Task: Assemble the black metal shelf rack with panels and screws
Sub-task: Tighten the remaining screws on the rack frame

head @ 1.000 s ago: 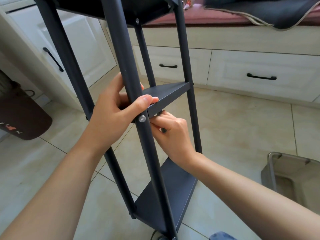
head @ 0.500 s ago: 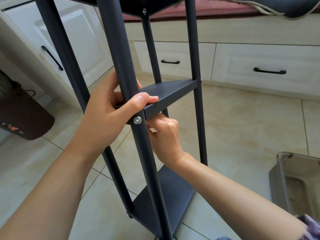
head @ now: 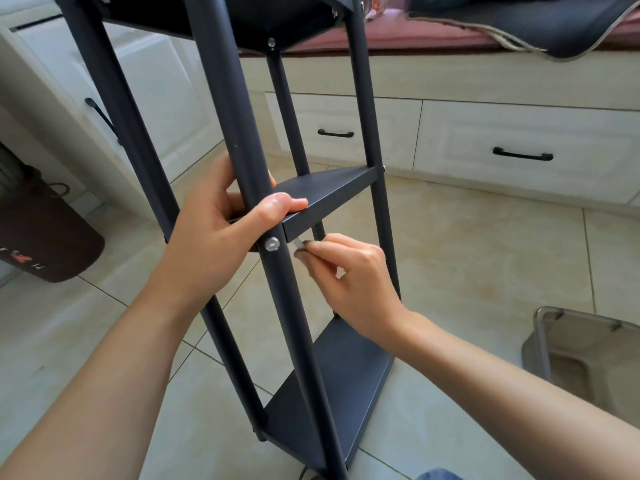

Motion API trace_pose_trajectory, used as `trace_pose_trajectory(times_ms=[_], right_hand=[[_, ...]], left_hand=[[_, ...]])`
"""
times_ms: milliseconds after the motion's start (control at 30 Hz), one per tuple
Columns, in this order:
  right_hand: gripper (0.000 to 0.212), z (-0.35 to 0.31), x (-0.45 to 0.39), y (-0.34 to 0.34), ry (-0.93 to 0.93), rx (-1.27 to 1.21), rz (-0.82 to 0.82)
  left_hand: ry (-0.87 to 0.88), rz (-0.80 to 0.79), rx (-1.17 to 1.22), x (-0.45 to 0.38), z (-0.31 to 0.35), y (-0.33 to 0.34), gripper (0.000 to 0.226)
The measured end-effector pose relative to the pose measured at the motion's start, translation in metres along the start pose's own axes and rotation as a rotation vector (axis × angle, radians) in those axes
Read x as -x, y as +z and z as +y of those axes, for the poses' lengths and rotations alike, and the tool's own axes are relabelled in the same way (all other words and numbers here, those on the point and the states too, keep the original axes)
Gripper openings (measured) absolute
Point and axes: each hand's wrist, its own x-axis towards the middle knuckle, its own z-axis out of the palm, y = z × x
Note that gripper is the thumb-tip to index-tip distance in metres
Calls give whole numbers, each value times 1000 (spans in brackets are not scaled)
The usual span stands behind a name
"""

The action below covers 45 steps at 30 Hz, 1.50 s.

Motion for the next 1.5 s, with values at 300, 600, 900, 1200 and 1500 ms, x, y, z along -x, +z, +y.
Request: trace_pose_trajectory(times_ms=[300, 600, 900, 1200, 1500], right_hand=[[10, -10, -4, -16, -28, 94, -73], [15, -14, -8, -12, -30, 25, -66], [8, -13, -4, -2, -9, 14, 44], [8, -2, 2, 20, 35, -55, 140], [4, 8, 1, 39, 13, -149, 186]], left_hand=[[10, 10, -31, 0, 1, 5, 19], [28, 11, -75, -4, 3, 9, 21], [75, -1, -79, -5, 1, 11, 16], [94, 10, -70, -8, 0, 12, 14], [94, 3, -74, -11, -3, 7, 15]])
